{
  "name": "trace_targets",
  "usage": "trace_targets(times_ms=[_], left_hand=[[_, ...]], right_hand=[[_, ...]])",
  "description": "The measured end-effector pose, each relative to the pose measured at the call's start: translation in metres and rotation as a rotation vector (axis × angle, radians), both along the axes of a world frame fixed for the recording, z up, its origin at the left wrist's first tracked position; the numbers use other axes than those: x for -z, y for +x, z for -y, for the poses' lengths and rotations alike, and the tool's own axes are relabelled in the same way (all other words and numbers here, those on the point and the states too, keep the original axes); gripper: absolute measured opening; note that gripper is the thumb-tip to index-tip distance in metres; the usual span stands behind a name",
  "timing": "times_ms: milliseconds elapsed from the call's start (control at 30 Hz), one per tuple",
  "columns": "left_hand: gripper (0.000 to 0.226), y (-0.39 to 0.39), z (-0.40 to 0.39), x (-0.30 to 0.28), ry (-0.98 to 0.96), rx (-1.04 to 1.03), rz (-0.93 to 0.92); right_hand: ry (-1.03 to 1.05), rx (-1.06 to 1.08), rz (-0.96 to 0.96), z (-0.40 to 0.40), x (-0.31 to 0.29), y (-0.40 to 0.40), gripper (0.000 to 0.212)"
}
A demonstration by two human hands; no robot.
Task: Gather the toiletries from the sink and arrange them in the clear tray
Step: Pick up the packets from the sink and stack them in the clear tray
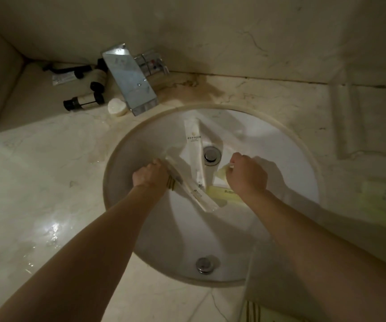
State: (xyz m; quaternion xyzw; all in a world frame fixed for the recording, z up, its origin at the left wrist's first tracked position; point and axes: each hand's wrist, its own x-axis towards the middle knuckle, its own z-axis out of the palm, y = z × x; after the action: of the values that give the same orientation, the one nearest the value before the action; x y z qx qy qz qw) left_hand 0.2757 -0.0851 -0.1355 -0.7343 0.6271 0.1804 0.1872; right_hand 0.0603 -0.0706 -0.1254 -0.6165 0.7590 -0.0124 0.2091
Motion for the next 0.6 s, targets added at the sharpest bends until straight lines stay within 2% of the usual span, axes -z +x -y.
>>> trace_targets(times_ms=[67,267,467,600], left_hand=[[0.037,0.004,-0.006,0.003,-0.004,-0.037,-0.016],[0.03,0.001,-0.012,0.0,-0.062,0.119,0.039],[0.032,-0.005,0.0,-0.012,-0.065,-0.148,-0.111],[0.038,0.0,0.006,-0.033,-0.181,-0.312,-0.353]], right_hand=[[-0.055,0.126,0.115,0.0,-0.006,0.005,0.016],[-0.016,0.515,0.628,0.003,-0.016,0.014,0.009],[0.022,0.647,0.843,-0.003,-0.019,0.018,0.02],[0.035,0.687,0.945,-0.012,-0.025,0.02,0.033]])
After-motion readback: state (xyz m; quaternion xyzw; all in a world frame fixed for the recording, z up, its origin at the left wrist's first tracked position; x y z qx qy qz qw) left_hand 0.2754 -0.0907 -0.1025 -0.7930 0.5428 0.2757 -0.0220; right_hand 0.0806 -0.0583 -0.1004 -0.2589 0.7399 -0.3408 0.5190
